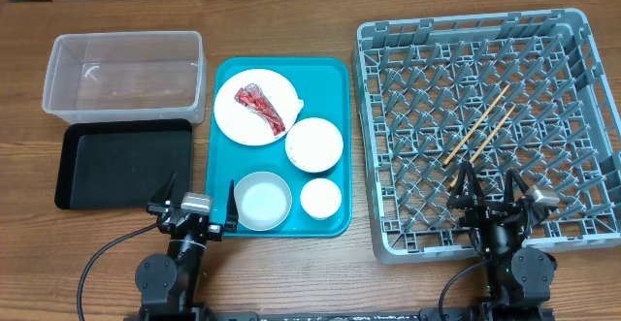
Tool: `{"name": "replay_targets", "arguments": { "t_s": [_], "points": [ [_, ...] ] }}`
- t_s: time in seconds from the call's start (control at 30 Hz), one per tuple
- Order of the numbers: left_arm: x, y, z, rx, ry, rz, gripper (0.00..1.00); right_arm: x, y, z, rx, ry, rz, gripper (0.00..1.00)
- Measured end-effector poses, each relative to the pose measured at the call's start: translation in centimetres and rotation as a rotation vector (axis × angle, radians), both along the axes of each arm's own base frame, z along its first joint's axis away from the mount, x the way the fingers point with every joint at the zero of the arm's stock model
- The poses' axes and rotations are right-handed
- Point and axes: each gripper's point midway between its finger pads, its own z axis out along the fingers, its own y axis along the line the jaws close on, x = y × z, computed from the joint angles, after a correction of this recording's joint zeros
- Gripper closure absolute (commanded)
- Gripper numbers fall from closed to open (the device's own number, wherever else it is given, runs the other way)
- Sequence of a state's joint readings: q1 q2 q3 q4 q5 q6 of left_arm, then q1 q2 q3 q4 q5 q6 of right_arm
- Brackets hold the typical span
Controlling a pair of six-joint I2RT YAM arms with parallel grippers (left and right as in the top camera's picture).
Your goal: Sort waste into correct bins and load items into the dishwasher
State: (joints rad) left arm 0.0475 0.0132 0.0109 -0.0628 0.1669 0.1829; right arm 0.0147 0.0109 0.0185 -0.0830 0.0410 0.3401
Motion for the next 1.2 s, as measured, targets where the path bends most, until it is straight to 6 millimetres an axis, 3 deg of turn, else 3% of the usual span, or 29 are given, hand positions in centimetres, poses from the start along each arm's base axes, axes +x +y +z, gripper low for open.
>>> {"name": "replay_targets", "arguments": {
  "t_s": [0.87, 1.2],
  "points": [
    [0.0, 0.0, 0.0, 0.000, 0.000, 0.000, 0.00, 0.0, 0.5, 0.0, 0.001, -0.002, 0.030, 0.00],
    [0.0, 0.0, 0.2, -0.061, -0.002, 0.004, 0.00, -0.1, 1.7, 1.6, -0.040, -0.067, 0.096, 0.00]
  ]
}}
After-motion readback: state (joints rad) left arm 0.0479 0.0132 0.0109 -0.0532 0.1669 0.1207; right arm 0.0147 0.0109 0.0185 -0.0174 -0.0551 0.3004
